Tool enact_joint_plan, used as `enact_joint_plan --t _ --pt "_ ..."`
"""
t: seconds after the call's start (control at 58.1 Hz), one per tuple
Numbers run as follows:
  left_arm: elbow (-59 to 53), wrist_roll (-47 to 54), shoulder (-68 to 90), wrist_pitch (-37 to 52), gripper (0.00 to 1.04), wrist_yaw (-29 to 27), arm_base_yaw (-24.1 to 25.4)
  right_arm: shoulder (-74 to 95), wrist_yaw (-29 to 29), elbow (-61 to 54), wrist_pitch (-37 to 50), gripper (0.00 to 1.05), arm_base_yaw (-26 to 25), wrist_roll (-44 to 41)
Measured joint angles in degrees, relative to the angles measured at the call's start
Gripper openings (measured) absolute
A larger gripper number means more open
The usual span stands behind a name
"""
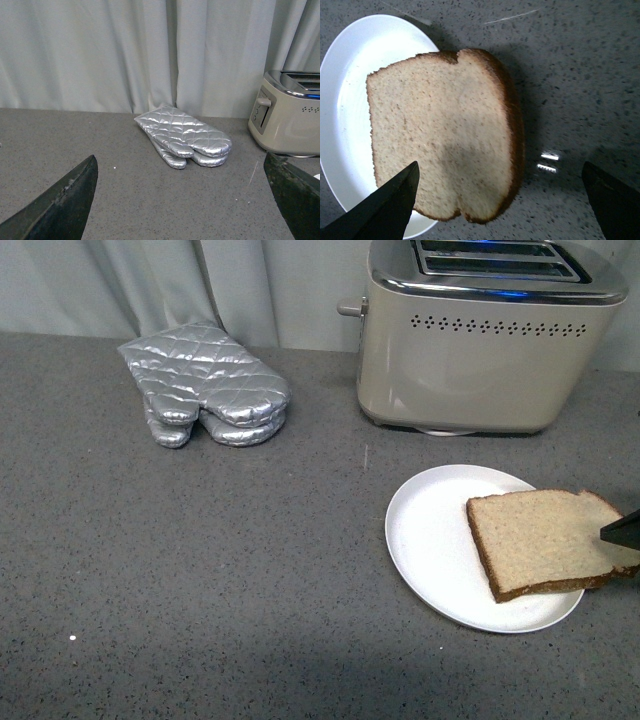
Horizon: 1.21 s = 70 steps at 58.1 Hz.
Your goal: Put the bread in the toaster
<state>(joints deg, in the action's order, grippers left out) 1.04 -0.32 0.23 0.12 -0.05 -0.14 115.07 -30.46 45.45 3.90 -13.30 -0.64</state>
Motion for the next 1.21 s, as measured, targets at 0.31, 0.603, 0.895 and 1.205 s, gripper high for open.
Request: enact_joint_plan --t 0.31,0.603,0.895,1.205 --pt "0.00 0.02 0.00 0.00 0.98 0.00 0.00 5.09 -0.98 3.82 3.10 0.77 3.56 6.58" --pt "0.00 0.02 0.00 0.00 0.98 0.00 0.00 3.48 -0.59 4.70 0.96 0.21 3.30 9.03" --pt "0.00 0.02 0.00 0.00 0.98 0.00 0.00 -13.60 -2.36 1.44 -4.72 0.02 3.69 22.12" --pt "0.00 0.02 0.00 0.00 0.98 -0.02 0.00 -37.24 13.92 3.98 -10.54 0.02 12.13 55.08"
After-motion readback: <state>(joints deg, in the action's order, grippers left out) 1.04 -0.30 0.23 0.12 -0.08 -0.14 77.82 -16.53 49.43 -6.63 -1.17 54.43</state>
